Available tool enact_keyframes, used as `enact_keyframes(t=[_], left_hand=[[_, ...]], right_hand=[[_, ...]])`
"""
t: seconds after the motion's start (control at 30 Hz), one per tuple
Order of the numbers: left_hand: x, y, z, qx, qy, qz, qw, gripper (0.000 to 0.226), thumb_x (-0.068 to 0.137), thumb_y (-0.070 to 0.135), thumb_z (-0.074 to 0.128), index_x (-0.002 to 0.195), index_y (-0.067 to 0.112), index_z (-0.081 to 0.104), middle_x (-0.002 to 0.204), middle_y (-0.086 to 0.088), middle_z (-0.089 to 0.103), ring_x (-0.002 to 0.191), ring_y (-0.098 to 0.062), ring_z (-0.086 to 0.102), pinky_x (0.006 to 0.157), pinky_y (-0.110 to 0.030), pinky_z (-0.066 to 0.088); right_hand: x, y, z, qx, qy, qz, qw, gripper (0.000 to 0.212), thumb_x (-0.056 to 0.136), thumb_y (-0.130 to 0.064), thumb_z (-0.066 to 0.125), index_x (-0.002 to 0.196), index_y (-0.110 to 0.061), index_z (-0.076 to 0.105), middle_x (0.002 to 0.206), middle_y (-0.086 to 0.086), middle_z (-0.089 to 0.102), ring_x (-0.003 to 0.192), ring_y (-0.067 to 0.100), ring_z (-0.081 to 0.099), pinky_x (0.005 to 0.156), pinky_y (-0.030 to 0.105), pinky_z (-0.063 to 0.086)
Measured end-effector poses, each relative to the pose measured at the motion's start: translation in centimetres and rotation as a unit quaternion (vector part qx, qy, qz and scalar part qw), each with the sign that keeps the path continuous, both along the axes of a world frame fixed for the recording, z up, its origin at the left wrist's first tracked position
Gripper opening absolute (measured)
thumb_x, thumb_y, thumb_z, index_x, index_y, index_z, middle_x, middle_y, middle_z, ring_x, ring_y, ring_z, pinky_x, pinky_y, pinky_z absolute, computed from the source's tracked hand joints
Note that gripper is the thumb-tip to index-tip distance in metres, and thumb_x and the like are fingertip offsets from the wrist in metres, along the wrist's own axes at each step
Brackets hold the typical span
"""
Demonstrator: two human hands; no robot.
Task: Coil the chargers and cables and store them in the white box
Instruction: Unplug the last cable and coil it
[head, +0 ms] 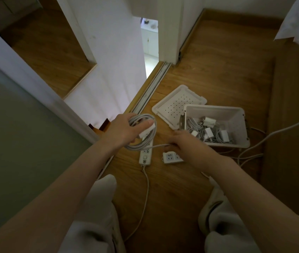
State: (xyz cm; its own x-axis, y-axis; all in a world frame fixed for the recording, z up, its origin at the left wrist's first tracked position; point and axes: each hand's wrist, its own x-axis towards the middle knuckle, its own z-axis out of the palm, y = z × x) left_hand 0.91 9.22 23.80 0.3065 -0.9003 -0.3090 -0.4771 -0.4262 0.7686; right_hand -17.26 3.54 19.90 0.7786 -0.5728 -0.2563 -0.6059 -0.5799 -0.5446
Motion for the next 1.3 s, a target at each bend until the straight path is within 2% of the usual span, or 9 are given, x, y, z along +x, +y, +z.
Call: enact_keyframes(t=[0.17,0.47,0.57,0.63,0.73,0.9,1.13,1.23,1.3], left_hand=[[0.4,0.2,-0.9,0.016,-0.002,-0.016,1.0,0.031,0.084,0.044,0.06,0.094,0.014,0.063,0.078,-0.004,0.063,0.051,0.001,0.057,0.044,-0.009,0.043],[0.3,0.1,-1.7,0.05,-0.022,-0.054,0.997,0.026,0.085,0.044,0.059,0.09,0.02,0.062,0.076,0.002,0.06,0.061,-0.006,0.056,0.048,-0.013,0.041],[0.0,0.4,-2.3,0.058,-0.049,-0.105,0.992,0.023,0.086,0.043,0.059,0.078,0.021,0.057,0.07,0.003,0.056,0.059,-0.009,0.053,0.054,-0.017,0.043],[-0.2,0.5,-2.6,0.065,-0.057,-0.131,0.988,0.024,0.086,0.045,0.057,0.079,0.021,0.057,0.072,0.001,0.057,0.061,-0.012,0.054,0.056,-0.02,0.043],[-0.7,0.5,-2.6,0.071,-0.059,-0.15,0.984,0.02,0.086,0.044,0.058,0.087,0.024,0.06,0.076,0.005,0.06,0.063,-0.007,0.057,0.056,-0.018,0.043],[-1.0,0.2,-2.5,0.065,-0.052,-0.122,0.989,0.035,0.086,0.045,0.058,0.095,0.012,0.064,0.078,-0.001,0.062,0.066,-0.012,0.057,0.061,-0.024,0.048],[-0.7,-0.6,-1.2,0.03,0.084,0.048,0.995,0.032,0.088,0.041,0.056,0.095,0.01,0.064,0.084,-0.014,0.064,0.055,-0.012,0.047,0.048,-0.019,0.037],[-0.6,-0.6,-1.0,0.025,0.118,0.102,0.987,0.038,0.087,0.044,0.057,0.103,0.011,0.064,0.093,-0.019,0.067,0.058,-0.013,0.048,0.047,-0.02,0.038],[-0.4,-0.5,-0.9,0.022,0.152,0.133,0.979,0.037,0.088,0.043,0.055,0.102,0.01,0.063,0.072,-0.007,0.066,0.052,-0.01,0.044,0.043,-0.018,0.036]], right_hand=[[-0.5,-0.9,1.2,-0.171,0.082,-0.081,0.978,0.029,0.091,-0.04,0.049,0.111,-0.025,0.064,0.102,-0.003,0.045,0.099,0.013,0.041,0.087,0.026,0.036],[-0.2,-0.4,1.4,0.119,-0.091,-0.267,0.952,0.023,0.089,-0.016,0.059,0.111,-0.015,0.066,0.08,-0.008,0.062,0.065,0.003,0.054,0.05,0.007,0.045],[0.1,-0.8,2.3,0.435,-0.275,-0.364,0.776,0.025,0.086,0.001,0.056,0.109,-0.006,0.062,0.105,0.008,0.067,0.088,0.012,0.065,0.066,0.011,0.053],[0.3,-1.0,2.5,0.524,-0.346,-0.407,0.663,0.019,0.088,0.002,0.052,0.106,-0.004,0.059,0.101,0.01,0.066,0.092,0.018,0.065,0.074,0.023,0.056],[0.4,-0.9,2.2,0.521,-0.352,-0.458,0.628,0.015,0.094,-0.004,0.045,0.106,-0.002,0.052,0.085,0.008,0.059,0.07,0.013,0.059,0.059,0.021,0.054],[0.3,-1.2,1.1,0.42,-0.292,-0.53,0.676,0.026,0.098,-0.01,0.038,0.119,-0.001,0.05,0.08,0.002,0.051,0.056,0.007,0.039,0.048,0.019,0.037],[-0.8,-1.0,-0.3,0.144,-0.118,-0.372,0.909,0.028,0.098,-0.015,0.042,0.119,-0.02,0.061,0.076,-0.003,0.057,0.052,0.008,0.041,0.044,0.017,0.035],[-0.4,-0.6,-0.1,0.155,-0.088,-0.328,0.928,0.027,0.096,-0.017,0.046,0.115,-0.024,0.063,0.069,-0.006,0.056,0.049,0.006,0.041,0.043,0.016,0.034],[-0.3,-0.5,0.2,0.182,-0.097,-0.308,0.929,0.026,0.096,-0.018,0.046,0.115,-0.024,0.063,0.069,-0.007,0.055,0.049,0.005,0.039,0.042,0.013,0.033]])
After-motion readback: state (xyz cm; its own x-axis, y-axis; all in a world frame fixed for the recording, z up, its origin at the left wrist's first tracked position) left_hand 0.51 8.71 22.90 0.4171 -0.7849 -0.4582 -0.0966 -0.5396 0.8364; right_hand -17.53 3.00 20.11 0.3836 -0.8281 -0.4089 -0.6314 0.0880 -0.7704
